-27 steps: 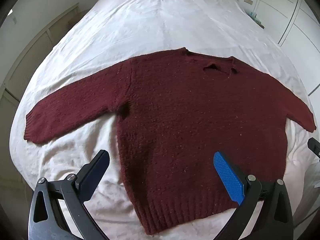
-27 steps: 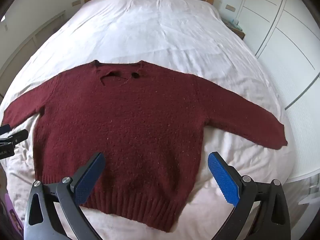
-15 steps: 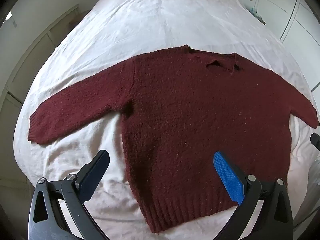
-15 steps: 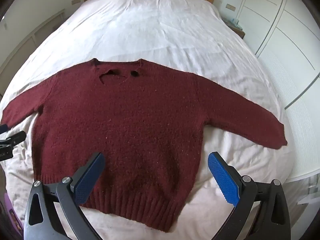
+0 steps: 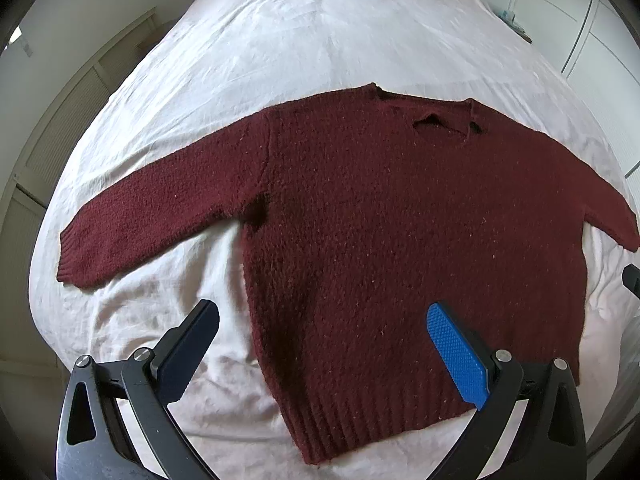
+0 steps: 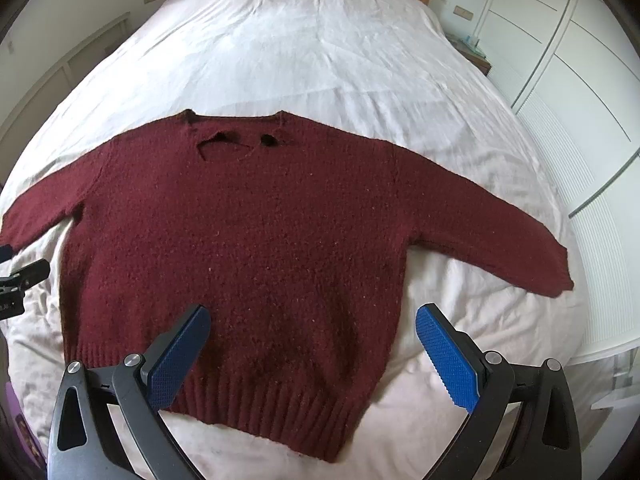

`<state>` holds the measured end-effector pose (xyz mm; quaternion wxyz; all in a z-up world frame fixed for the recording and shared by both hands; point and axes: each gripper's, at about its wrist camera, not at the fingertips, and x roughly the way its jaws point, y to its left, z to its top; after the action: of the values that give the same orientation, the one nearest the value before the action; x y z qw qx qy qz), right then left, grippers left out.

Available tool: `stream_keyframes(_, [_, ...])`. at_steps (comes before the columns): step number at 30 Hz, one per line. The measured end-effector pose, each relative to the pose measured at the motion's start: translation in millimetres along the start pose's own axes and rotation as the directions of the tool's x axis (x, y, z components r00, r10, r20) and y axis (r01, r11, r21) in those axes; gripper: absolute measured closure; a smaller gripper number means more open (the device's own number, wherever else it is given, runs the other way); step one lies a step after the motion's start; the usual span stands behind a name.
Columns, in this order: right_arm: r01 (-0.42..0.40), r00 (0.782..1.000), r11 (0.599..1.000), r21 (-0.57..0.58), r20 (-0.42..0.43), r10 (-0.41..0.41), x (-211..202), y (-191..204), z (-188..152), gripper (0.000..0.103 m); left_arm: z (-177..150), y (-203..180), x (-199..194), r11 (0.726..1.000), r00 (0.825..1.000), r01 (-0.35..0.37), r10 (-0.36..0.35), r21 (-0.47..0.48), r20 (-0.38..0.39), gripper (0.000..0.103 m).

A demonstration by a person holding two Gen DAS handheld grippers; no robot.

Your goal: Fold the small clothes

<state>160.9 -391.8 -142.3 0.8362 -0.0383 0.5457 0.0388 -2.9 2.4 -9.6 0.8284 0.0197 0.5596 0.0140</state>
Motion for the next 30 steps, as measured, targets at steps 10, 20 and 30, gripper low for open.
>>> stream_keyframes(10, [-0.002,1.000,1.000,-0.003,-0.004,0.002,0.7,0.0,-0.9,0.001,-2.4,0.2,0.0,1.000,1.000,-0.006,0.006,0.011,0.002,0.001])
stream_keyframes(20, [-0.001,1.000,1.000,-0.007,-0.010,0.001,1.5,2.4,0.2,0.001,-3.1,-0.3,0.7,1.000,1.000,-0.007,0.007,0.016,-0.001,0.001])
stream_keyframes(30, [0.001,1.000,1.000,-0.008,-0.012,-0.001,2.1,3.0,0.1,0.001,-3.0,-3.6,-0.1,1.000,1.000,-0.014,0.014,0.026,0.004,0.001])
